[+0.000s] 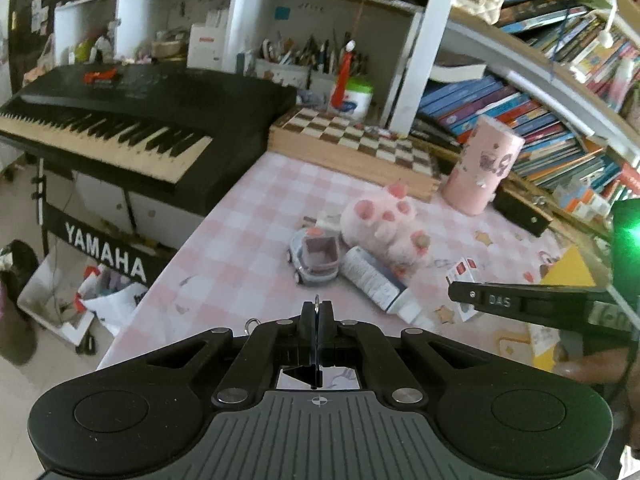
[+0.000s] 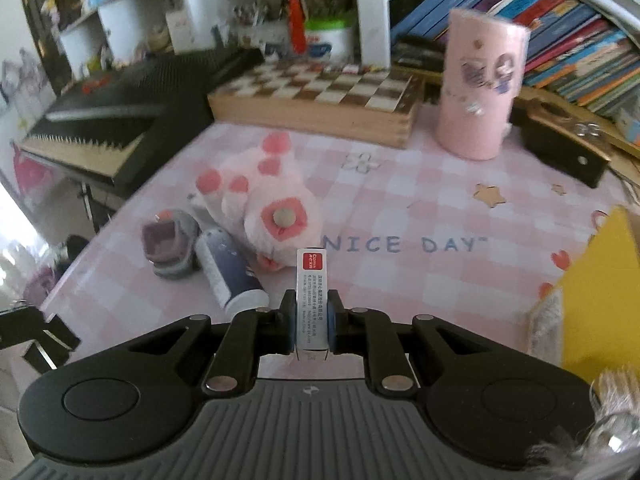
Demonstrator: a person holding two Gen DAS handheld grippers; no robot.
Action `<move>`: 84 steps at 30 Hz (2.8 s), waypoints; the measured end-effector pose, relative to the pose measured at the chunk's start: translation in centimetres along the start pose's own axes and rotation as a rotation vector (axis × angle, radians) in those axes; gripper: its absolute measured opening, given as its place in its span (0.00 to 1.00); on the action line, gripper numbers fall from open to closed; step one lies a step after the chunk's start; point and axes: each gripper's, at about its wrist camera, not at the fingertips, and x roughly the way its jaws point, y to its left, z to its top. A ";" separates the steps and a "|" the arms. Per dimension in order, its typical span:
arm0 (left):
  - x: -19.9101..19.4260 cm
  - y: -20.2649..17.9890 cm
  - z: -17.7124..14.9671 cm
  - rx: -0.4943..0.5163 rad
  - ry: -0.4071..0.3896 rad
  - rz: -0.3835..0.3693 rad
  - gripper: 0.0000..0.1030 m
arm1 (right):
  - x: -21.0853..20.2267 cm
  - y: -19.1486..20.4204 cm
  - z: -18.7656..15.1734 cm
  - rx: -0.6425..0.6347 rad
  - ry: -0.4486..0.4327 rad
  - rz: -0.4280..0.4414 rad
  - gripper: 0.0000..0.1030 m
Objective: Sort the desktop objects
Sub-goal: 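Grasp the small red-white box with the right gripper while the left grasps the black binder clip, then carry the red-white box and binder clip with both tools over the yellow box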
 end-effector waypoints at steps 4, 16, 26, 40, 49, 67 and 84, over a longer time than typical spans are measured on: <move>-1.3 0.0 0.0 0.013 -0.026 -0.045 0.00 | -3.5 0.6 -0.5 0.030 -0.048 0.006 0.13; -6.1 0.1 -2.0 0.122 -0.063 -0.167 0.00 | -10.8 4.8 -5.2 0.084 -0.086 -0.002 0.13; -9.7 3.1 -5.8 0.138 -0.029 -0.203 0.00 | -13.0 9.0 -10.0 0.090 -0.043 -0.036 0.13; -14.0 4.8 -9.7 0.187 -0.001 -0.241 0.00 | -16.3 12.6 -15.8 0.144 -0.024 -0.048 0.13; -14.8 3.1 -10.7 0.266 0.028 -0.326 0.00 | -19.3 11.9 -18.7 0.238 -0.050 -0.109 0.13; -13.5 -4.0 -12.7 0.433 0.121 -0.539 0.00 | -24.4 6.4 -24.2 0.472 -0.075 -0.303 0.13; -12.4 -9.7 -13.3 0.495 0.142 -0.577 0.00 | -25.8 1.2 -25.2 0.551 -0.083 -0.345 0.13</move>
